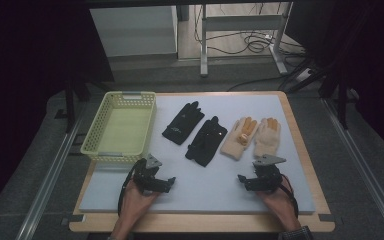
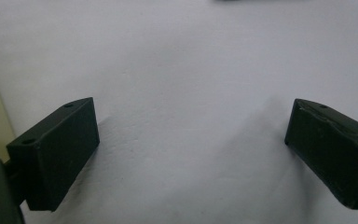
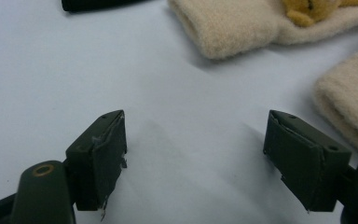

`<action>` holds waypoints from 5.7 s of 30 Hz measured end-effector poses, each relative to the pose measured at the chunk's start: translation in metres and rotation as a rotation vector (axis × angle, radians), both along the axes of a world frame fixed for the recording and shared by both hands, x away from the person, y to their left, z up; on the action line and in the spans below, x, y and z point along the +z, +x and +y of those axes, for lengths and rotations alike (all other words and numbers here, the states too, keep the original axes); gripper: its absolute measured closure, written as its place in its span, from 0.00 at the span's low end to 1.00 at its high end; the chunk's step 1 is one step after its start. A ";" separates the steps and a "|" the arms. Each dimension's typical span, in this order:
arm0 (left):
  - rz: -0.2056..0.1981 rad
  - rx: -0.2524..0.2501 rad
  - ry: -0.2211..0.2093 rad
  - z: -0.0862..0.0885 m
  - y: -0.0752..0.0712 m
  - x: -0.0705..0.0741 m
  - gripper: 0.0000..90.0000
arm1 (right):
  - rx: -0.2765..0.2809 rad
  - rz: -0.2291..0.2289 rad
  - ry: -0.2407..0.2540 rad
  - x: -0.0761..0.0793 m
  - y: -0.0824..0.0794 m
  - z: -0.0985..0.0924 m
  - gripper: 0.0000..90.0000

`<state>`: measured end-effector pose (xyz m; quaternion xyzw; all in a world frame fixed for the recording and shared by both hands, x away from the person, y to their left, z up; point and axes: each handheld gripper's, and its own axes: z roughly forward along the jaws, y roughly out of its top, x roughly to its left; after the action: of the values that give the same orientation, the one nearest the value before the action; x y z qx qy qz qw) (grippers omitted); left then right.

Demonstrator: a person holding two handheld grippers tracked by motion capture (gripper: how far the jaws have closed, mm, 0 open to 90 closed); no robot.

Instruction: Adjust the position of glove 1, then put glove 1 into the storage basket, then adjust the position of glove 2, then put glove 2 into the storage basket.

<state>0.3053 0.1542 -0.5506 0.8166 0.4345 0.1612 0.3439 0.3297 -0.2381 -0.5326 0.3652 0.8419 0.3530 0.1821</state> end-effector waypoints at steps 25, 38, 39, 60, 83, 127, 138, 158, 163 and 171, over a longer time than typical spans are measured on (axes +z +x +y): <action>0.002 0.000 -0.004 0.001 0.000 0.000 0.04 | -0.020 0.007 -0.003 0.000 0.001 0.000 0.19; 0.002 0.000 -0.005 0.001 0.000 0.000 0.04 | -0.030 0.017 0.033 0.009 0.006 0.000 0.20; 0.001 0.000 -0.005 0.001 0.000 0.000 0.04 | -0.027 0.018 0.034 0.010 0.007 0.001 0.20; 0.001 0.001 -0.005 0.001 0.000 0.000 0.04 | 0.039 0.021 0.060 0.026 0.046 0.049 0.39; 0.001 0.000 -0.006 0.001 0.000 0.000 0.04 | 0.040 0.035 0.017 0.026 0.111 0.121 0.19; 0.001 0.002 -0.009 0.001 0.000 0.000 0.04 | 0.207 0.003 0.048 0.065 0.057 0.123 0.91; 0.001 0.004 -0.012 0.000 0.000 -0.001 0.04 | 0.233 0.028 0.040 0.031 0.014 0.118 0.88; 0.004 0.000 -0.008 0.001 0.000 0.000 0.04 | 0.158 0.044 0.104 0.035 0.068 0.125 0.45; 0.004 0.000 -0.006 0.001 0.000 0.000 0.04 | 0.133 0.044 0.086 0.036 0.103 0.145 0.48; 0.005 -0.001 -0.008 0.001 0.000 0.000 0.04 | 0.129 0.039 0.038 0.035 0.139 0.164 0.67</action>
<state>0.3055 0.1554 -0.5510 0.8157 0.4357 0.1575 0.3463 0.4689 -0.0740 -0.4975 0.3206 0.8601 0.3729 0.1355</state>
